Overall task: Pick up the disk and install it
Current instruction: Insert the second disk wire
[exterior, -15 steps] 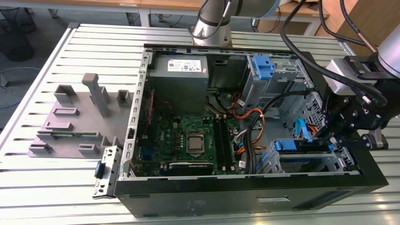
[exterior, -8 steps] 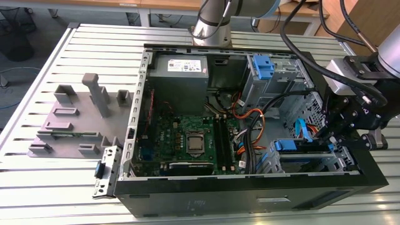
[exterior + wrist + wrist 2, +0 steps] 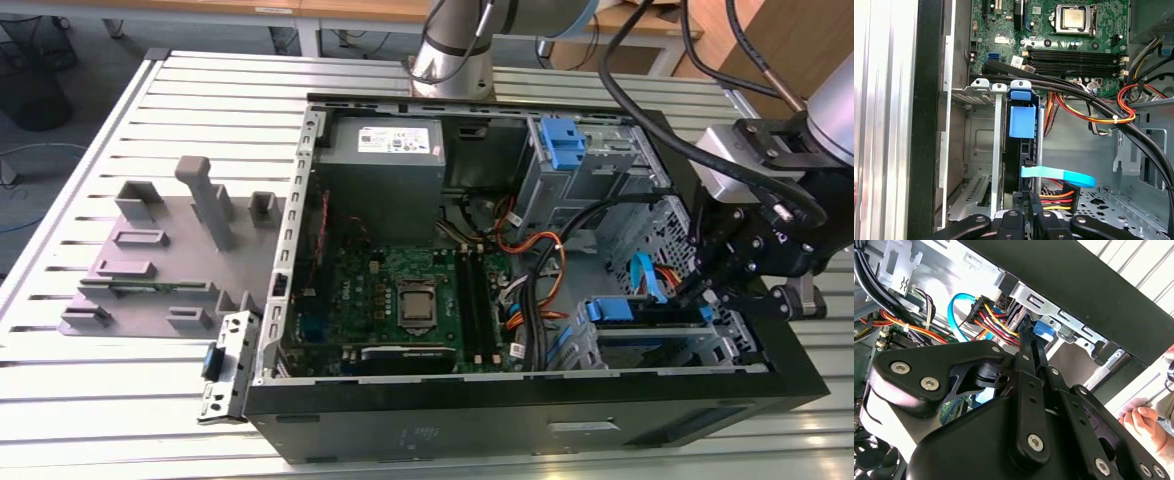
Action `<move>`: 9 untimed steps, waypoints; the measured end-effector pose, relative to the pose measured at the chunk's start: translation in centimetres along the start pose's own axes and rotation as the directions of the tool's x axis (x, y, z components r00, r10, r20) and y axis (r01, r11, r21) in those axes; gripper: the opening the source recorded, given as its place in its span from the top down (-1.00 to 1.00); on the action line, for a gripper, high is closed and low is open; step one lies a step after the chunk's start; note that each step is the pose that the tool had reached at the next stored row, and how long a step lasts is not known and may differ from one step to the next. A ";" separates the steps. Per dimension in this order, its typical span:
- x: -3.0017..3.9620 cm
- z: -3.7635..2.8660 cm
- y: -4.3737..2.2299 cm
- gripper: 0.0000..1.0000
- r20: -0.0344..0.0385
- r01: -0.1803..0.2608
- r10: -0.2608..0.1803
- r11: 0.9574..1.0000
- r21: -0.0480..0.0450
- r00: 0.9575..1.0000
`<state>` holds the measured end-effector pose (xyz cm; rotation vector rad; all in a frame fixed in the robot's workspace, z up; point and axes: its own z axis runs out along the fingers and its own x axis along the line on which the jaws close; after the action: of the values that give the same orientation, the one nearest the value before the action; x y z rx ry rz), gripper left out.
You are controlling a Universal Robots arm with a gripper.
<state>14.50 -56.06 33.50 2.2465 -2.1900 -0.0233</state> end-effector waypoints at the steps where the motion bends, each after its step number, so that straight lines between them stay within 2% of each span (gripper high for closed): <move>1: 0.00 0.00 0.00 0.67 0.000 0.000 0.000 1.000 0.000 1.000; 9: -0.02 -0.31 0.14 0.67 0.000 0.000 0.000 1.000 0.002 1.000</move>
<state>14.37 -56.04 33.82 2.2473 -2.1908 -0.0212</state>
